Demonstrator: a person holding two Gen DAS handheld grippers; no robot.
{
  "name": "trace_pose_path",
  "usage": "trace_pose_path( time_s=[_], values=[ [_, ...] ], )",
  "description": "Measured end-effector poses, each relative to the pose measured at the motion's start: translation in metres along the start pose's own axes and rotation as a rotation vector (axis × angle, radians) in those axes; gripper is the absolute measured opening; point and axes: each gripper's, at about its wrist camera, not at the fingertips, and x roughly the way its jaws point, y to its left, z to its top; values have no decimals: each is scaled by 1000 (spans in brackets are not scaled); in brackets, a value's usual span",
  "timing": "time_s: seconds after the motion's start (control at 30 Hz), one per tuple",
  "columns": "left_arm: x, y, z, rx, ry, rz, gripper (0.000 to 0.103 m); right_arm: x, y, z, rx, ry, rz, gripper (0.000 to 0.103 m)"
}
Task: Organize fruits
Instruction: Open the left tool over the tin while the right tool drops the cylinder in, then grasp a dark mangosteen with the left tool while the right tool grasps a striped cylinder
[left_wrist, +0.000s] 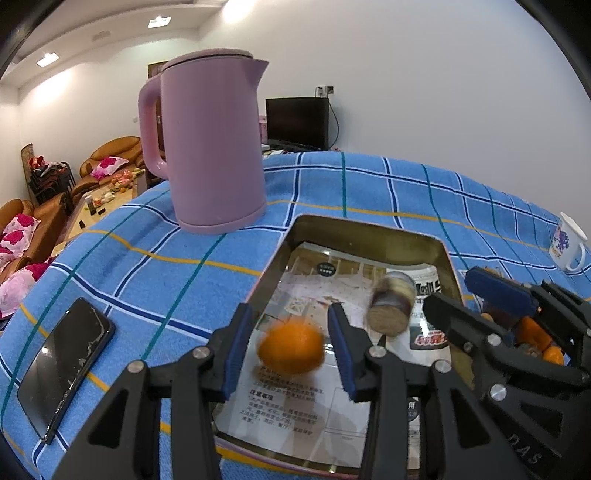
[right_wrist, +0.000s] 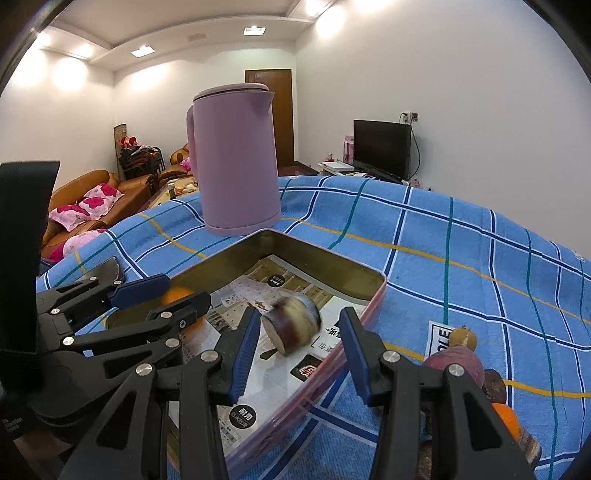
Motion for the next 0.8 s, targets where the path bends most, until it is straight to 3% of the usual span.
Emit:
trace_pose_path(
  time_s=[0.13,0.2,0.27,0.5,0.8],
  values=[
    [-6,-3,-1,15,-26,6,60,-8,-4,-1,21,-31,-11,47],
    [-11,-3,-1,12,-53,31,82,-13,-9,-4,37,-41,-20,48],
    [-17,-2,-2,7,-81,26,88,-19,-14,-7,46,-47,-34,56],
    [-30,-12,-7,-4,-110,-25,88,-52,-39,-24,55,-59,-103,58],
    [-44,-63,-14,75,-116,-115,88,-107,-104,-49,146,-72,-258,58]
  ],
)
